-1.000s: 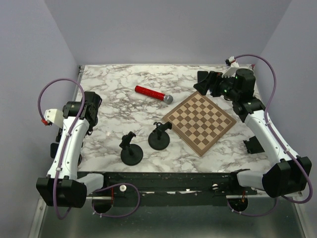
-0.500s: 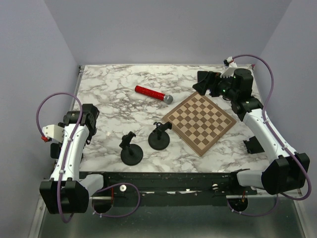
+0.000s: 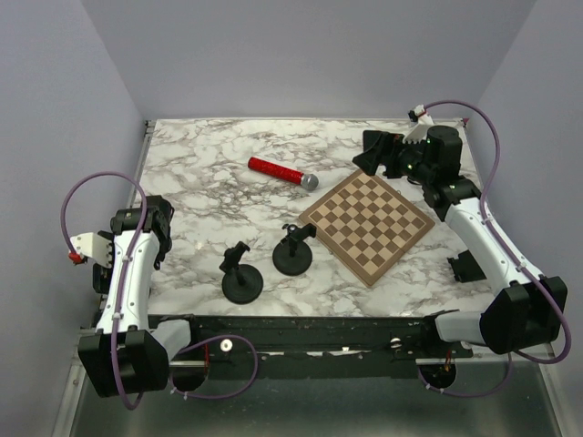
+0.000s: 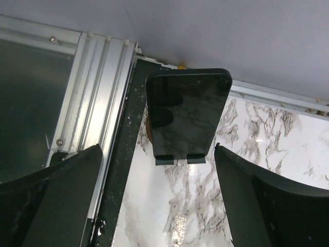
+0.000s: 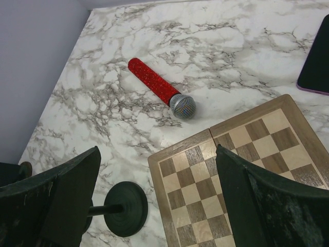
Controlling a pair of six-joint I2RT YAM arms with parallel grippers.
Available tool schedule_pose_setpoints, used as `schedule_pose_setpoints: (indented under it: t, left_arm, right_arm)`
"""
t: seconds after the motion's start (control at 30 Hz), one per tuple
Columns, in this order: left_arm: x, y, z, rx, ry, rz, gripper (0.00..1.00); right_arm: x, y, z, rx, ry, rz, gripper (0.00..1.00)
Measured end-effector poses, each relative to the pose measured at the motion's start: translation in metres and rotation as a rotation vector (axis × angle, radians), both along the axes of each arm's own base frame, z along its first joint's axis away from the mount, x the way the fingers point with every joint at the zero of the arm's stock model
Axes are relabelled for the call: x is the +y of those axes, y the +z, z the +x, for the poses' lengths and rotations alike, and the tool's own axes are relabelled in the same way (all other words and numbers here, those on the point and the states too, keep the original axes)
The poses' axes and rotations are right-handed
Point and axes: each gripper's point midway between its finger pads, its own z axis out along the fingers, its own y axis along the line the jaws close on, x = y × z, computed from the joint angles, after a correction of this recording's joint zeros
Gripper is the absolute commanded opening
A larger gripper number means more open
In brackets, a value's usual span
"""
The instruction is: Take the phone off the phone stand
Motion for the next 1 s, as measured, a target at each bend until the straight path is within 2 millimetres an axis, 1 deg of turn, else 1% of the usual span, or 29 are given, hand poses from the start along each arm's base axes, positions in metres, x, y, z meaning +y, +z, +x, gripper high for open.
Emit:
schedule_pose_setpoints:
  t: [0.1, 0.23, 0.53, 0.73, 1.0]
  left_arm:
    - [0.005, 0.002, 0.002, 0.028, -0.003, 0.033, 0.98]
    - [0.010, 0.000, 0.006, 0.074, -0.001, 0.060, 0.98]
    - [0.022, 0.000, 0.009, 0.061, 0.039, 0.160, 0.99]
    - [0.026, -0.007, 0.016, 0.081, 0.062, 0.187, 0.99]
    - [0.027, -0.015, 0.009, 0.082, 0.084, 0.208, 0.99]
  right_arm:
    - [0.000, -0.004, 0.001, 0.009, 0.000, -0.002, 1.00]
    - [0.001, -0.005, 0.002, 0.012, 0.001, -0.002, 1.00]
    - [0.001, -0.009, 0.004, 0.019, 0.003, -0.003, 1.00]
    - [0.001, -0.014, 0.004, 0.028, 0.002, -0.005, 1.00]
    - [0.002, -0.014, 0.004, 0.026, 0.007, -0.003, 1.00]
